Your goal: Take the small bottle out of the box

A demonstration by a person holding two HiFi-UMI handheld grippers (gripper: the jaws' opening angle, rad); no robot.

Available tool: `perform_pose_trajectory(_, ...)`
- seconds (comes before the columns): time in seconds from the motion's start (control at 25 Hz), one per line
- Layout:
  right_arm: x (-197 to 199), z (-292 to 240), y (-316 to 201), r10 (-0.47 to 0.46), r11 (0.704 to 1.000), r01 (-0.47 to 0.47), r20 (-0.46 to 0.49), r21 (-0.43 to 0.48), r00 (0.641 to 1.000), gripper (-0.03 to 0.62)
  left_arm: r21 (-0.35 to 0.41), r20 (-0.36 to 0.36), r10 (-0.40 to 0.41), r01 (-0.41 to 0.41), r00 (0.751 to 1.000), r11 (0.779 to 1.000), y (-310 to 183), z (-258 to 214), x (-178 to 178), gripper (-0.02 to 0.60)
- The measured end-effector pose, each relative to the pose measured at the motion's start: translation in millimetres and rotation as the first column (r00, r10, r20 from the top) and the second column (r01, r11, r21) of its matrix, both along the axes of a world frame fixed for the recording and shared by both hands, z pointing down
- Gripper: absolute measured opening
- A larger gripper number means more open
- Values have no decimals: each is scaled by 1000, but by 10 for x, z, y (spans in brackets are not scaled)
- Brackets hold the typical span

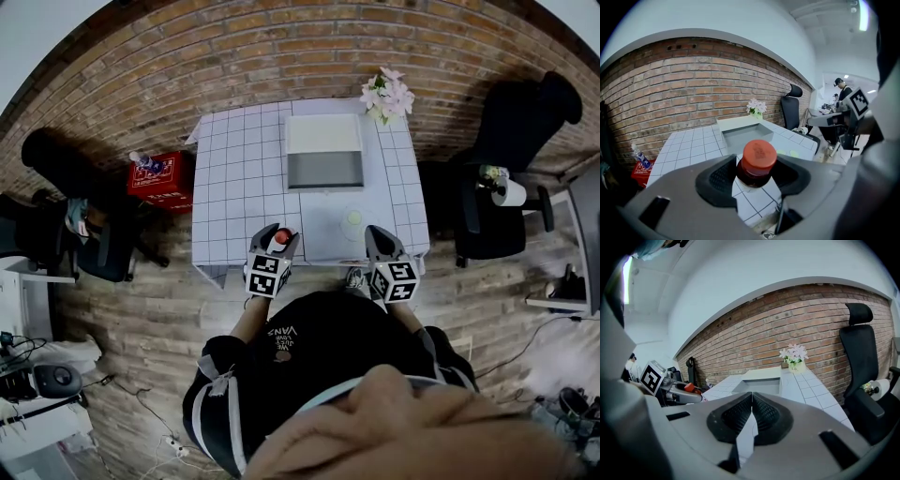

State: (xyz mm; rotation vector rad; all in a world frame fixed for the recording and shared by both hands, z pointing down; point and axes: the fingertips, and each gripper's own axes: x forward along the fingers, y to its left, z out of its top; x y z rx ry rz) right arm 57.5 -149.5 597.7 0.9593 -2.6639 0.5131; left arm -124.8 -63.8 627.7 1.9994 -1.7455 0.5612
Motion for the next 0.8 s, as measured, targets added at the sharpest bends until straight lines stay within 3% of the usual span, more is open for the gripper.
perform_pose_trajectory(0.8, -234, 119, 600, 6, 1000, -7, -30, -22, 1000, 3, 12, -20, -20, 21, 1000, 1000, 709, 91, -289, 225)
